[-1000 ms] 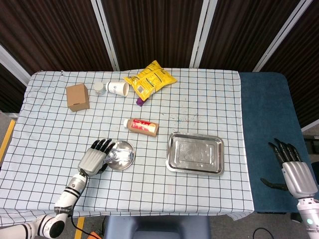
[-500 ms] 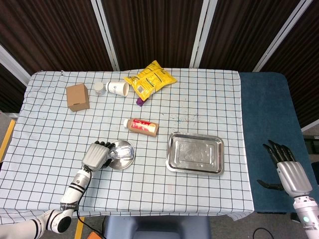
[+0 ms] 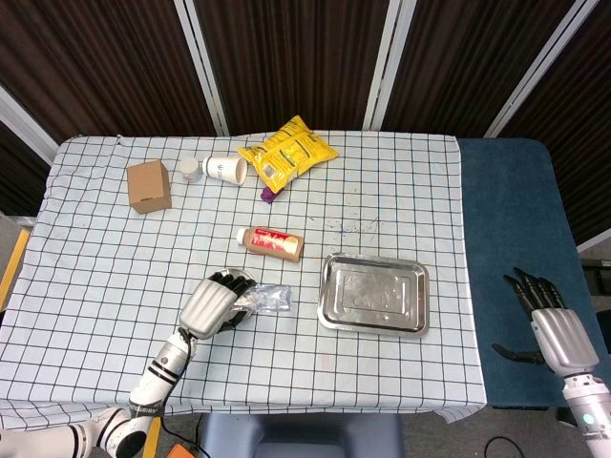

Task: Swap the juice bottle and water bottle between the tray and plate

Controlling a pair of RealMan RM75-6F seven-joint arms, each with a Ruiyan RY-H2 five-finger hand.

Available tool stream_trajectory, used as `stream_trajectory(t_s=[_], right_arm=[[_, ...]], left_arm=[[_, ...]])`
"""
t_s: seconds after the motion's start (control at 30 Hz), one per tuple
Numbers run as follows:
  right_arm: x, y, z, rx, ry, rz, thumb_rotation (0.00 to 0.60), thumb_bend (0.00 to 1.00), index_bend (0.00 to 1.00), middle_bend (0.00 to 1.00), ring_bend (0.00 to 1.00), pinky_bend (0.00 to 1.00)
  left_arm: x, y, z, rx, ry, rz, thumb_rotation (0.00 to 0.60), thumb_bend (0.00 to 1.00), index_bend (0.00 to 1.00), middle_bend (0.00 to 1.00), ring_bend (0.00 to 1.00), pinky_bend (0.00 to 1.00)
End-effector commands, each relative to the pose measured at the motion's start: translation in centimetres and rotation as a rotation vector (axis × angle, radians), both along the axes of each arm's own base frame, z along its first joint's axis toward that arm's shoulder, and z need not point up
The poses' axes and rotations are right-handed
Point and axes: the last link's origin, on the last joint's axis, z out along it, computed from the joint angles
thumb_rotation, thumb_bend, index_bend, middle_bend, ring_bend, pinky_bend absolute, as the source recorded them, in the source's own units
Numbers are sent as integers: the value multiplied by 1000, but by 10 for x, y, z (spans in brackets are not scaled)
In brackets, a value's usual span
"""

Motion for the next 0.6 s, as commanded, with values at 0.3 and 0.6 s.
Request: stream_trajectory(t_s=[0.3, 0.6], right_arm=[[-3, -1, 7, 23, -24, -13, 600, 239, 0, 0, 0, 104], [-5, 2, 13, 15, -31, -19, 600, 239, 0, 0, 0, 104]], left_arm=[[30, -54, -60, -120, -3, -13, 600, 436, 508, 630, 546, 480], [26, -63, -78, -171, 42, 33, 600, 427, 145, 314, 279, 386]])
